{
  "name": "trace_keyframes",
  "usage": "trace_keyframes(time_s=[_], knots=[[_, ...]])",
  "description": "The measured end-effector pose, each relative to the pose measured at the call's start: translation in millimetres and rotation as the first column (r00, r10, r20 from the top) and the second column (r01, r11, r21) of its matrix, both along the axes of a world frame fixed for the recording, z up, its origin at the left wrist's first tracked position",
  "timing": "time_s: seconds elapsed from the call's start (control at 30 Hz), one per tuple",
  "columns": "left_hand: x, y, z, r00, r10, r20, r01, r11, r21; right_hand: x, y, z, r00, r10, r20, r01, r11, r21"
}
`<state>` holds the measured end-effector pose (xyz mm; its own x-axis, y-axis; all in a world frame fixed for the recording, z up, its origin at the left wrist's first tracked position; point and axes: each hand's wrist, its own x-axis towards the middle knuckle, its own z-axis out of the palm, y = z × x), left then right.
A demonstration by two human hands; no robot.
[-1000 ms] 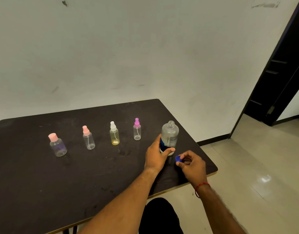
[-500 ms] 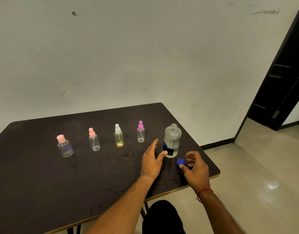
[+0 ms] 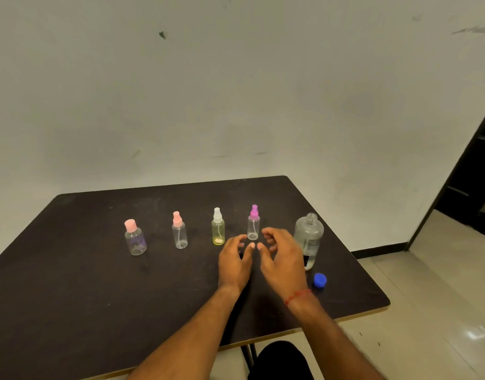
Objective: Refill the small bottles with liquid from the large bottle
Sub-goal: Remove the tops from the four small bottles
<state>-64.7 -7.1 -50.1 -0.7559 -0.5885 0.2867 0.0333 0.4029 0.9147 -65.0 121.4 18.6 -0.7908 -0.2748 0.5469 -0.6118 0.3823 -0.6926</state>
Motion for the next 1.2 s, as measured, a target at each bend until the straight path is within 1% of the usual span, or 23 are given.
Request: trace_keyframes(time_s=[0.07,0.17,0.27,0.33,0.4,0.5,0.57,0.67,0.77,0.93,1.07,1.2], knots=[[-2.3,-1.1,-3.5,1.0,0.006,-0.007,-0.005,1.0,0.024,-17.9,-21.5,4.2,1.0,-0.017,0.008,0.016,0.999,0.033],[-1.8,-1.5,-7.2,1.0,0.022,-0.021,-0.021,0.998,0.056,-44.3,-48.3,14.7,0.995,-0.102,0.023,0.099,0.988,0.12],[-0.2,-2.2,-6.2,0.999,0.04,-0.03,-0.038,0.997,0.073,-69.2,-66.0,20.2,0.975,-0.183,0.123,0.164,0.974,0.154],[0.1,-1.9,-4.2,1.0,0.026,-0.015,-0.025,0.999,0.042,-82.5,-72.1,15.6,0.954,-0.224,0.2,0.187,0.965,0.186],[0.7,-1.0,-2.1,1.0,0.003,0.008,-0.003,1.0,0.002,-91.2,-75.0,7.3,0.942,-0.235,0.241,0.188,0.961,0.203],[2.4,-0.8,0.5,0.998,-0.018,0.058,0.018,1.0,-0.012,-95.0,-76.1,0.0,0.942,-0.216,0.255,0.173,0.968,0.181],[3.8,-0.2,1.9,0.998,-0.012,0.065,0.013,1.0,-0.006,-92.4,-74.8,-0.1,0.945,-0.2,0.258,0.163,0.974,0.161],[2.6,-0.7,2.2,0.998,0.002,0.059,-0.002,1.0,0.009,-82.8,-71.1,2.6,0.963,-0.16,0.216,0.137,0.983,0.12],[0.5,-1.3,0.1,1.0,-0.006,0.022,0.006,0.999,0.037,-71.4,-65.1,6.7,0.972,-0.102,0.214,0.088,0.993,0.075],[3.3,1.2,-0.6,0.996,0.021,-0.083,-0.012,0.994,0.104,-59.0,-57.0,13.6,0.975,-0.037,0.219,0.025,0.998,0.059],[3.7,0.5,-2.9,0.997,0.015,-0.071,-0.008,0.994,0.106,-57.9,-53.2,14.8,0.975,0.024,0.221,-0.043,0.996,0.081],[3.0,0.3,-2.0,0.999,-0.001,-0.041,0.005,0.996,0.091,-62.1,-51.1,13.8,0.962,0.108,0.25,-0.127,0.99,0.064]])
